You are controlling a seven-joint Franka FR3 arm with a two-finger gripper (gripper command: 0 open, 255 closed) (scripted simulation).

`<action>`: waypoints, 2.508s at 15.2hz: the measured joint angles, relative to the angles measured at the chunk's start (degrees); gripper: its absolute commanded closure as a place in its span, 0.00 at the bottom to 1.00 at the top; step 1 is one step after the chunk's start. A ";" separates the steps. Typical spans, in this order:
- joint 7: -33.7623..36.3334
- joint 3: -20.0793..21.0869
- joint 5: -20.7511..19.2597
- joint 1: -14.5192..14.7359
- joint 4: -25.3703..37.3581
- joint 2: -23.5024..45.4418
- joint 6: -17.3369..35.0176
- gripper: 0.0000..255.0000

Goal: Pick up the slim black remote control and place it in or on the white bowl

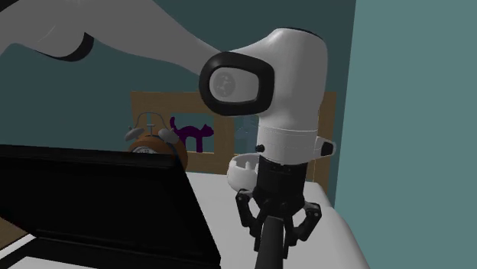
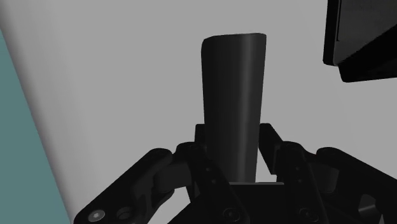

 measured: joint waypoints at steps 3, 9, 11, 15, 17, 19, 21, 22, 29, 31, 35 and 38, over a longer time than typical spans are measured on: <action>0.19 -0.34 -0.43 0.14 0.37 -1.03 -1.33 1.00; 0.94 -0.94 -1.35 0.45 2.10 -2.96 -4.83 1.00; 1.04 -1.13 -1.61 0.39 2.81 -3.46 -6.00 1.00; 1.36 -1.48 -2.14 0.42 4.15 -4.57 -8.34 1.00; 1.59 -1.68 -2.46 0.62 4.43 -5.35 -9.35 1.00; 1.65 -1.76 -2.58 0.29 5.93 -5.38 -10.81 1.00; 1.95 -1.90 -2.83 0.35 6.88 -5.87 -12.20 1.00; 2.01 -1.97 -2.95 0.32 7.35 -6.10 -12.88 1.00; 2.43 -2.27 -3.40 -0.33 11.71 -6.79 -17.72 1.00; 3.80 -2.15 -3.69 1.02 11.15 -7.55 -17.84 1.00; 7.81 -1.17 -3.64 4.08 11.88 -7.01 -17.83 1.00; 11.19 -0.53 -3.91 7.19 10.74 -7.63 -17.12 1.00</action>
